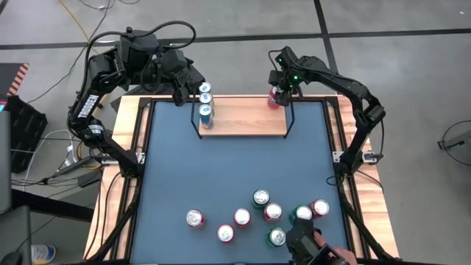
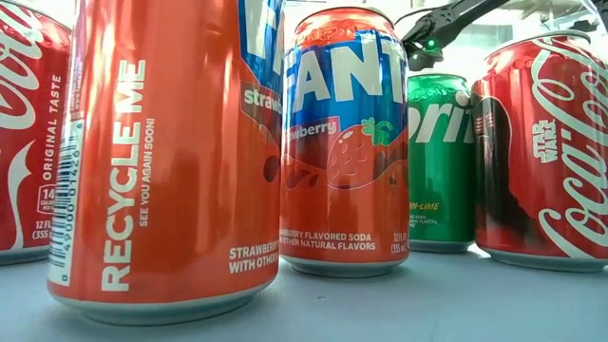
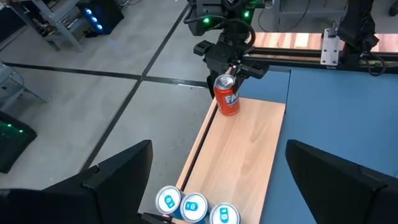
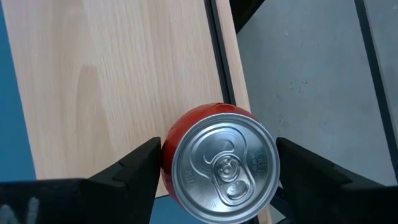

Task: Place canned beverage on shelf
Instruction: Put the top red soda can on the shelf, then put the top red soda can on the shelf aligned with the other red soda can

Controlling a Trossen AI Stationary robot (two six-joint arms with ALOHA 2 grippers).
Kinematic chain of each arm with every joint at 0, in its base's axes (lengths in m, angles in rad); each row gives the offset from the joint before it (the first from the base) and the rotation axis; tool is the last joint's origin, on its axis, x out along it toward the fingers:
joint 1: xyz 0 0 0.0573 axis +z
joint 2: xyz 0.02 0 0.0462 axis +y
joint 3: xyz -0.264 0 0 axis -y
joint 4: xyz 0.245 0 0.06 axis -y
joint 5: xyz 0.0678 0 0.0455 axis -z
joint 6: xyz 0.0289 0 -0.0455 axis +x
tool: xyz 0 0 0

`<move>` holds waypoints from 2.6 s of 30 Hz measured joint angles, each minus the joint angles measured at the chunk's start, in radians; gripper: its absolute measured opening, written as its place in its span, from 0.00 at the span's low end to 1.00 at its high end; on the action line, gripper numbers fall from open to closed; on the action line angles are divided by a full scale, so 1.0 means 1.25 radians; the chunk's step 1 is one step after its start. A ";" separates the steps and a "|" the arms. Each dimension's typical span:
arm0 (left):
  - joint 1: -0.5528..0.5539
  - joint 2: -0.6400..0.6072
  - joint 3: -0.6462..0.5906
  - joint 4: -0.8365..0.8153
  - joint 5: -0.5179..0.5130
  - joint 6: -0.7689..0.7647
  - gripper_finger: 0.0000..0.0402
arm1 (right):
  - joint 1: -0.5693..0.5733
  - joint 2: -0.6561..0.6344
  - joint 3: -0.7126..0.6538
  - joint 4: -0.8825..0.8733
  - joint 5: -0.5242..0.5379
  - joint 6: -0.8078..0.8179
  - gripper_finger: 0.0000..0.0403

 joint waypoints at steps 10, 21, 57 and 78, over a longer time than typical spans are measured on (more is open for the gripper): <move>0.000 0.000 0.000 0.000 0.000 -0.005 0.88 | 0.000 0.001 0.025 -0.032 0.005 0.001 0.71; 0.000 0.000 0.000 -0.001 0.005 -0.007 0.88 | 0.009 0.001 0.026 -0.016 0.030 -0.004 0.71; 0.000 0.000 0.000 -0.021 0.006 -0.009 0.88 | 0.035 0.002 0.029 0.015 0.095 -0.057 0.71; 0.000 0.000 0.000 -0.031 0.006 -0.029 0.88 | 0.036 -0.002 0.127 -0.033 0.069 -0.020 0.71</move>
